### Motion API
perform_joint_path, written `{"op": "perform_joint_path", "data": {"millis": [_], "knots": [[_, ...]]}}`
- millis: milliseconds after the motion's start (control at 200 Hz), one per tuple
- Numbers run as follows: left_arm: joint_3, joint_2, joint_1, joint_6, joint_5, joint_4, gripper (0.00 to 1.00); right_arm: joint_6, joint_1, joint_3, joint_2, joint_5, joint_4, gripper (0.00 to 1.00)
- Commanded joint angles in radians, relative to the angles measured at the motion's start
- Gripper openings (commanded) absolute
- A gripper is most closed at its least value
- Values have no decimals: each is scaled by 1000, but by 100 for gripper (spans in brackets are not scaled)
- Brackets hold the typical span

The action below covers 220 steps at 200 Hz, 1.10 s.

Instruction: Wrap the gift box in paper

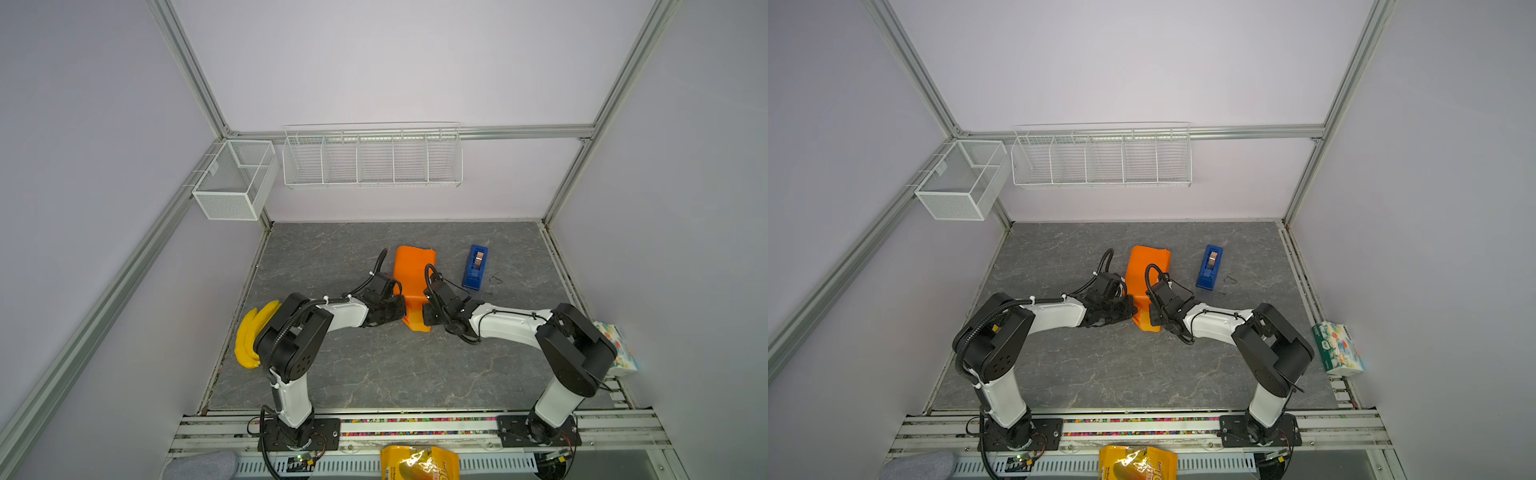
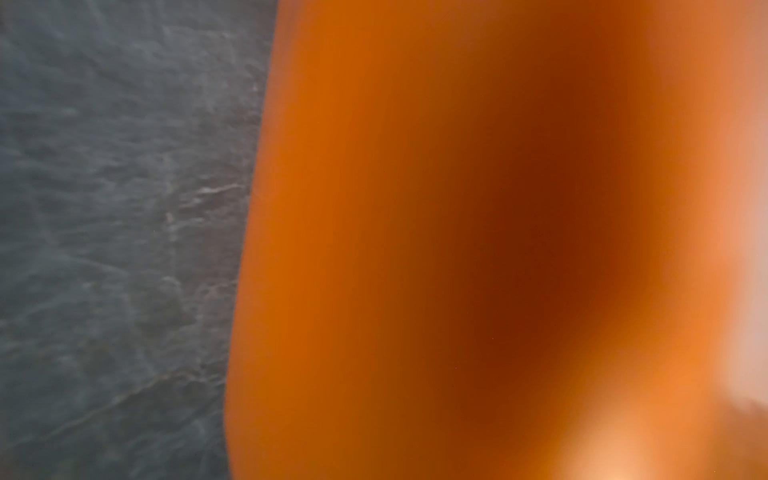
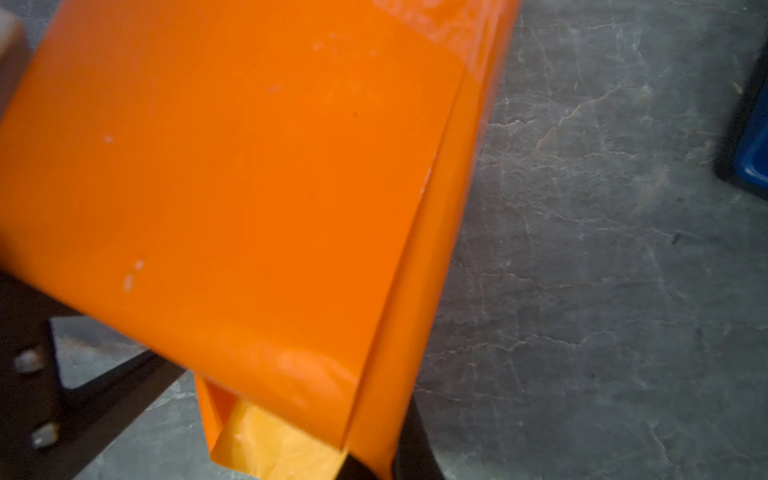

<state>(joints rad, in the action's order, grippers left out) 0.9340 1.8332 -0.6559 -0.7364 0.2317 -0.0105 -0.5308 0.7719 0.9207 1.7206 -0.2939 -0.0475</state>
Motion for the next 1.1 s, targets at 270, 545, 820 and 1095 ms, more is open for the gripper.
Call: {"op": "perform_joint_path", "data": {"millis": [270, 545, 820, 1095], "knots": [[-5, -69, -23, 22, -67, 58, 7, 1, -5, -11, -14, 9, -6, 6], [27, -69, -40, 32, -120, 157, 4, 0, -5, -13, -17, 7, -6, 6], [46, -12, -42, 28, -74, 144, 2, 1, -4, -14, -21, 7, -8, 6], [48, 1, -41, 23, -53, 79, 2, 0, -4, -19, -44, 21, -10, 11]]}}
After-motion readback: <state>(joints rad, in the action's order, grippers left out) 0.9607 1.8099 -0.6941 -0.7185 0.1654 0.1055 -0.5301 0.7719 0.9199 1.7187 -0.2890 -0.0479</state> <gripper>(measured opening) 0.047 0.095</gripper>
